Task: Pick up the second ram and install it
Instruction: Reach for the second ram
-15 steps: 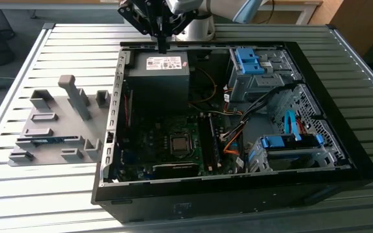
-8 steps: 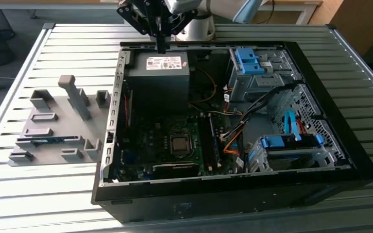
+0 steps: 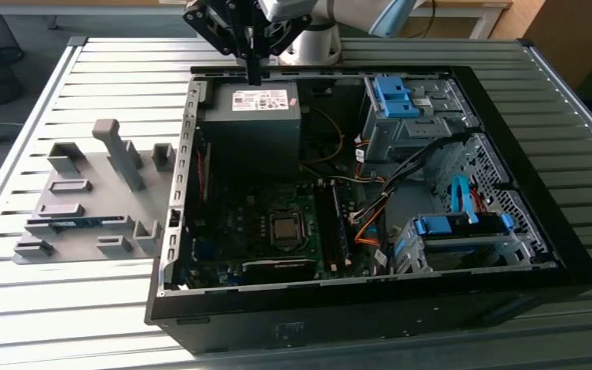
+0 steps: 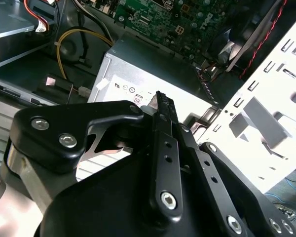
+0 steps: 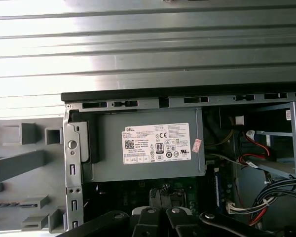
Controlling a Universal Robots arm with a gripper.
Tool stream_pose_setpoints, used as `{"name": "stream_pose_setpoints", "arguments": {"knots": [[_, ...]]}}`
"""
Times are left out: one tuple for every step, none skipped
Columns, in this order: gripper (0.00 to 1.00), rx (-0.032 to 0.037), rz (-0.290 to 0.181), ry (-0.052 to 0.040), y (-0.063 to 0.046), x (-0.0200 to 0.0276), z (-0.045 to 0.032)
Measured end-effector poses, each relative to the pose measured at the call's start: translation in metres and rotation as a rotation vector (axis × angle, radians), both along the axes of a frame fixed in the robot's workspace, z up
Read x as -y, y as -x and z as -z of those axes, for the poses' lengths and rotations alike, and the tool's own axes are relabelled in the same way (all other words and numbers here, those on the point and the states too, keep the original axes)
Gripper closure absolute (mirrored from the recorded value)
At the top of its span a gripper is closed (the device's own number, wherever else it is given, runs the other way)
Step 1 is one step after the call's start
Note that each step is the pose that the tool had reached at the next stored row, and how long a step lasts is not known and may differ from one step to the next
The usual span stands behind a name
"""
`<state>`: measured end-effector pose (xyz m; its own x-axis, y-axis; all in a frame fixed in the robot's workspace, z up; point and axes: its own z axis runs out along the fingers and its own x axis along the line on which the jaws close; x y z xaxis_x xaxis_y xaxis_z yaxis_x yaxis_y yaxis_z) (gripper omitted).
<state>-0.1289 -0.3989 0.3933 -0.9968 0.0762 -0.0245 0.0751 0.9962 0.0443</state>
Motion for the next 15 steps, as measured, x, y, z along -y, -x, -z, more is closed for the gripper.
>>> {"name": "stream_pose_setpoints", "arguments": {"knots": [[0.89, 0.0, 0.0, 0.0, 0.0004, 0.0, 0.0], [0.89, 0.0, 0.0, 0.0, 0.0007, 0.0, 0.0], [0.89, 0.0, 0.0, 0.0, 0.001, 0.0, 0.0], [0.89, 0.0, 0.0, 0.0, 0.0014, 0.0, 0.0], [0.89, 0.0, 0.0, 0.0, 0.0017, 0.0, 0.0], [0.89, 0.0, 0.0, 0.0, 0.002, 0.0, 0.0], [0.89, 0.0, 0.0, 0.0, 0.0022, 0.0, 0.0], [0.89, 0.0, 0.0, 0.0, 0.0025, 0.0, 0.0], [0.89, 0.0, 0.0, 0.0, 0.0028, 0.0, 0.0], [0.89, 0.0, 0.0, 0.0, 0.003, 0.0, 0.0], [0.89, 0.0, 0.0, 0.0, 0.0033, 0.0, 0.0], [0.89, 0.0, 0.0, 0.0, 0.0035, 0.0, 0.0], [0.89, 0.0, 0.0, 0.0, 0.0037, 0.0, 0.0], [0.89, 0.0, 0.0, 0.0, 0.004, 0.0, 0.0], [0.89, 0.0, 0.0, -0.0001, 0.0042, 0.0, 0.0]]}}
